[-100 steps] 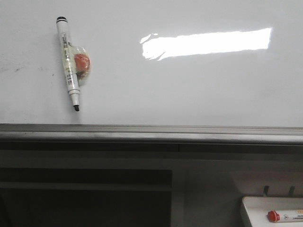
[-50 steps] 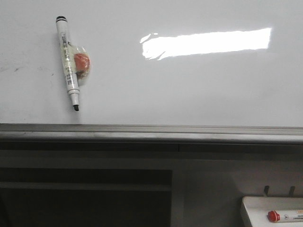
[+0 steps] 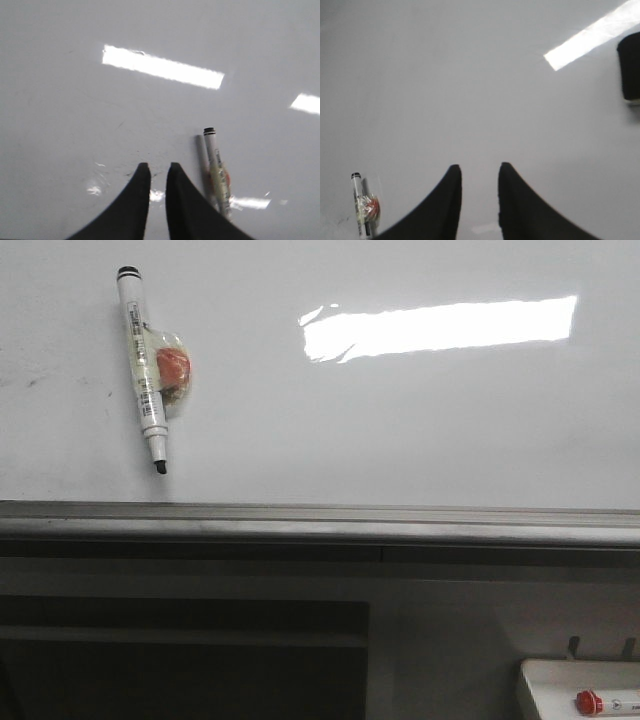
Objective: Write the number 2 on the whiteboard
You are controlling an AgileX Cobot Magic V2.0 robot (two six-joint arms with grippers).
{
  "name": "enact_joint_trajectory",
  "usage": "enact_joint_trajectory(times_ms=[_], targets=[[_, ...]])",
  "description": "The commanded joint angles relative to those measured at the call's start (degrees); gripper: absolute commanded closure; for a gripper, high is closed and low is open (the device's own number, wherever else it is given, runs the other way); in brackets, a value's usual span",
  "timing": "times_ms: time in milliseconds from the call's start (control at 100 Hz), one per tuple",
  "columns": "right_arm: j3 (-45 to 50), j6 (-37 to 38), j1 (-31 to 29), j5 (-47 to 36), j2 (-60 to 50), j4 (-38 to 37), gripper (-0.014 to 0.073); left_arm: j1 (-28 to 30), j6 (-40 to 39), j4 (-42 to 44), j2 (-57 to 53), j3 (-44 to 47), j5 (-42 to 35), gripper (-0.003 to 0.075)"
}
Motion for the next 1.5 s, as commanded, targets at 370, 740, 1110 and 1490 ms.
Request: enact_joint_trajectory(times_ms=[370, 740, 1110, 1490], targets=[[-14.7, -3.1, -0.2, 5.9, 26.3, -6.2, 0.0260, -1.4, 16.7, -26.3, 34.9, -18.9, 11.6, 0.0295], [-16.6, -3.1, -0.2, 6.4, 27.8, -6.2, 0.0260, -15.6, 25.1, -36.9, 49.6, -20.5, 1.3, 0.0356], [-16.6, -3.1, -0.2, 8.0, 27.8, -5.9, 0.0260, -17.9, 25.0, -39.1, 58.4, -20.8, -5.0, 0.0356], [-16.6, -3.1, -0.2, 8.0, 27.8, -5.9, 0.0260, -17.9, 25.0, -43.0, 64.4, -21.6, -7.1, 0.0356]])
